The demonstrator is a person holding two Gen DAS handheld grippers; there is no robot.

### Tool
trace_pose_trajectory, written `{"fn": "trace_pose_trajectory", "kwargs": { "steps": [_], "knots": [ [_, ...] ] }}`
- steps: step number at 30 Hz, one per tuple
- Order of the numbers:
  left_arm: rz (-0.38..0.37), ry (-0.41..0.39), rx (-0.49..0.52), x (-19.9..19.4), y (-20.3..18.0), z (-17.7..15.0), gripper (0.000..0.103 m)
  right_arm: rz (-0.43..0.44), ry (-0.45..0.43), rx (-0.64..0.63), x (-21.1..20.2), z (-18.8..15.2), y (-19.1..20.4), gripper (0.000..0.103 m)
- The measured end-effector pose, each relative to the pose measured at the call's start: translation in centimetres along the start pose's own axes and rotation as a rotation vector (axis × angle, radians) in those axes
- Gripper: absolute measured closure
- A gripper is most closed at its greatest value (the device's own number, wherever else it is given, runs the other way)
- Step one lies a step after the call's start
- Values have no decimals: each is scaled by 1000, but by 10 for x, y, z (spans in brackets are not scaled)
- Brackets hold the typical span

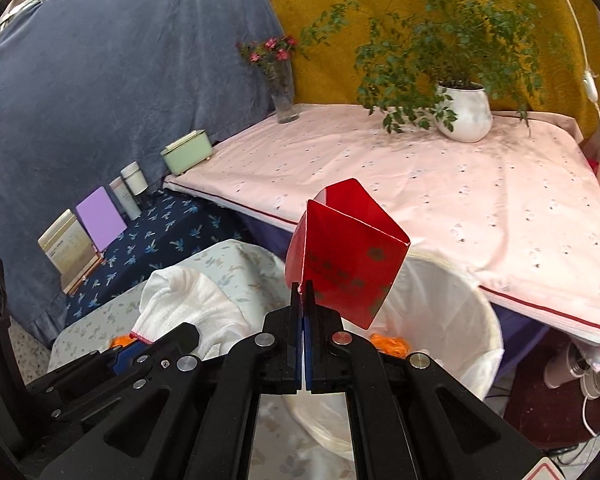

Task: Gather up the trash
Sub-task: 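Carry the gloves and envelope over the white bin and open both grippers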

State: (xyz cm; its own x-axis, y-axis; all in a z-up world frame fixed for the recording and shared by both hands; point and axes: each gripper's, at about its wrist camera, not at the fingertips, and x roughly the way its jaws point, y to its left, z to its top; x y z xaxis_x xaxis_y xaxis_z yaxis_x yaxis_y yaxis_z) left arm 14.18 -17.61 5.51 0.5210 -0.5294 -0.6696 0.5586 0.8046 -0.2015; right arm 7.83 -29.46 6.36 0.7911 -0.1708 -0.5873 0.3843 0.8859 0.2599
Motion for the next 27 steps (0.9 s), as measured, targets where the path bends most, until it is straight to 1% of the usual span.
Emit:
{"fn": "trace_pose_trajectory", "kwargs": {
  "steps": [11, 20, 22, 23, 24, 25, 26, 27],
  "knots": [
    [-35, 24, 42, 8, -36, -5, 86, -34, -3, 35, -14, -3, -35, 101],
    [-51, 40, 46, 17, -45, -9, 85, -50, 5, 51, -15, -6, -46, 100],
    [-55, 38, 42, 18, -46, -9, 81, -55, 2, 52, -15, -7, -48, 99],
    [-53, 34, 32, 19, -45, -9, 77, -57, -1, 54, -15, -7, -49, 98],
    [-52, 29, 23, 19, -43, -9, 73, -59, -1, 56, -15, -7, -49, 96],
    [-53, 24, 16, 19, -42, -9, 66, -61, -1, 59, -15, -7, -50, 94],
    [-51, 22, 11, 19, -41, -9, 63, -64, -3, 60, -15, -6, -51, 89],
    [-49, 21, 10, 20, -41, -9, 63, -66, -7, 61, -16, -6, -51, 85]
  ]
}}
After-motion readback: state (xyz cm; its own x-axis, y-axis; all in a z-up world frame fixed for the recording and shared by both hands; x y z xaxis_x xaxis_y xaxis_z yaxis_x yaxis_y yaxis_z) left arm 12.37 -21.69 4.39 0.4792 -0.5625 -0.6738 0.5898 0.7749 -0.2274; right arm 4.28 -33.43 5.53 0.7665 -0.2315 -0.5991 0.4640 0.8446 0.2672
